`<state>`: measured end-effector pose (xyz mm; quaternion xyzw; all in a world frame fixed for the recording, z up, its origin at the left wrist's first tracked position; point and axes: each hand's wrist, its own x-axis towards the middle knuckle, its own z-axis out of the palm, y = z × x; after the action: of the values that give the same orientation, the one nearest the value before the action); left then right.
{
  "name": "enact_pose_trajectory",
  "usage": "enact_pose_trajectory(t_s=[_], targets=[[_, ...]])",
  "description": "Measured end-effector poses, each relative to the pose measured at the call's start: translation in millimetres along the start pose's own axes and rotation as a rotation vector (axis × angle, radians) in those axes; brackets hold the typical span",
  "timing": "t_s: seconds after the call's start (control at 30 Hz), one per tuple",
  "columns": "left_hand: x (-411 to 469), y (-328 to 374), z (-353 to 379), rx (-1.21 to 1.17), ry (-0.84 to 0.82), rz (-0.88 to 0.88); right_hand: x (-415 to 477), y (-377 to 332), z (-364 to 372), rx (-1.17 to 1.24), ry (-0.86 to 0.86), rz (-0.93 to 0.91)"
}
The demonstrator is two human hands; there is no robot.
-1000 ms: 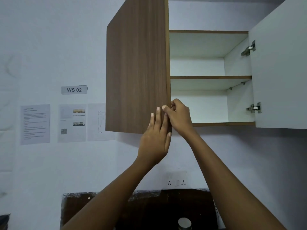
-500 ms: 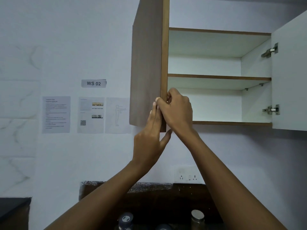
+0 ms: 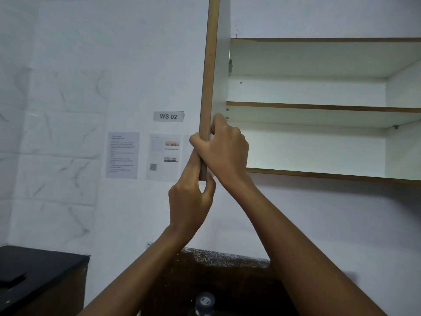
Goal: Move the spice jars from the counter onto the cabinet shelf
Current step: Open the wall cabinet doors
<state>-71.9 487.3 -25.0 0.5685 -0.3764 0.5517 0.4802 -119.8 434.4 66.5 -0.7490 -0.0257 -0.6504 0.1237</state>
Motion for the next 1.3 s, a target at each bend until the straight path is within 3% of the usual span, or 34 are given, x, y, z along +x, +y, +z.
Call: enact_pose_trajectory(t_s=[0.53,0.77,0.9,1.03,1.13,1.3], targets=[[1,-33,-17,-0.029,0.083,-0.060,-6,-26,44,0.052,0.101,-0.047],[-10,-27,-19,0.013,0.081,-0.085,-21,-9,32,0.130,-0.089,0.001],[-36,-8,-20,-0.083,0.114,-0.236,-41,10,22,0.205,-0.208,-0.013],[-66,23,-8,-0.106,0.195,-0.282,-68,41,3,0.258,-0.311,0.003],[-91,36,-3,-0.089,0.128,-0.270,-93,70,-10,0.268,-0.376,-0.004],[-152,51,12,0.006,-0.202,-0.286,-152,135,-33,0.264,-0.510,0.022]])
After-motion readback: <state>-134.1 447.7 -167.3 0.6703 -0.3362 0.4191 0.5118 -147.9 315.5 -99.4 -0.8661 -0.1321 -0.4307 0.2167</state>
